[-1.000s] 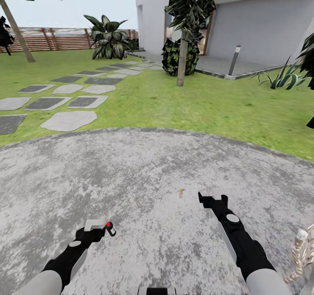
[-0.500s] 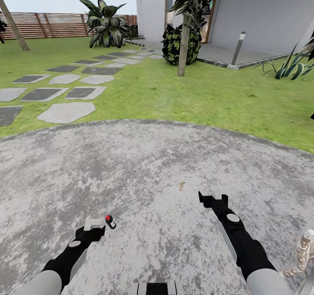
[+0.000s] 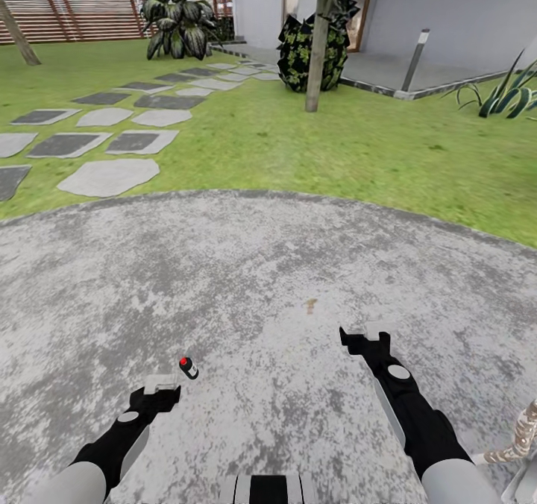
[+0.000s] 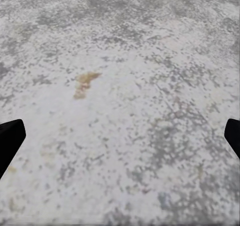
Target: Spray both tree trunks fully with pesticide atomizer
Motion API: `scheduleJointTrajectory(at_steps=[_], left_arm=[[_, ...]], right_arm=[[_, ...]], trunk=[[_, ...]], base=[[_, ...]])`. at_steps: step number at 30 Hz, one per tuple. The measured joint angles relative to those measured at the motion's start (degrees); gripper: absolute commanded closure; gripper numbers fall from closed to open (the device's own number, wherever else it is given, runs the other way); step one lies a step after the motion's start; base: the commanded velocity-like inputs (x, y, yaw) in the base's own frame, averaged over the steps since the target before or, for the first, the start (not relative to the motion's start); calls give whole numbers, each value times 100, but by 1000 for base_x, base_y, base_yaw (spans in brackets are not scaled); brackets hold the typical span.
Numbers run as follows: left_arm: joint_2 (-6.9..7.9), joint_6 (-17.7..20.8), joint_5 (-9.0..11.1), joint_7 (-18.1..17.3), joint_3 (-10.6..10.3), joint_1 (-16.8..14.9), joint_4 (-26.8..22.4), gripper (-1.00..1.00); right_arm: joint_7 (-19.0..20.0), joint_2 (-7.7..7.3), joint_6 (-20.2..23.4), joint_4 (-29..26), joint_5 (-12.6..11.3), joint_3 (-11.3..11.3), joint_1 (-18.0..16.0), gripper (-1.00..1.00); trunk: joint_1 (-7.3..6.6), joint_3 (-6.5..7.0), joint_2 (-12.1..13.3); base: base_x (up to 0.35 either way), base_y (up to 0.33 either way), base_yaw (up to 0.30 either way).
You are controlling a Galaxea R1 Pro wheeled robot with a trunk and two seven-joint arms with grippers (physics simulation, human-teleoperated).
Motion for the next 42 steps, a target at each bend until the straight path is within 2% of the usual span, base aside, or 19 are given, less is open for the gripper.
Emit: scheduleJointTrajectory(at_steps=[10, 18, 21, 24, 28, 42], left_arm=[[-3, 8, 0, -7, -6, -1, 4, -100], [-4, 8, -7, -15, -8, 4, 5, -100], [-11, 6, -125, -18, -15, 8, -4, -100], [-22, 3, -331, -16, -4, 6, -5, -100], [-34, 2, -458, -15, 5, 5, -6, -100], [-53, -1, -485, -20, 7, 6, -14, -100]], right_arm=[[0, 0, 0, -1, 0, 0, 0, -100], [0, 1, 1, -2, 0, 0, 1, -100], [0, 0, 0, 0, 0, 0, 0, -100], [0, 1, 0, 0, 0, 0, 1, -100], [0, 0, 0, 0, 0, 0, -1, -100], [0, 4, 0, 0, 0, 0, 0, -100]], trunk=[[0, -1, 0], [0, -1, 0], [0, -1, 0], [-1, -1, 0], [-2, -1, 0], [0, -1, 0]], base=[[0, 0, -17], [0, 0, -209], [0, 0, -16], [19, 0, -5], [107, 0, -1], [73, 0, 0]])
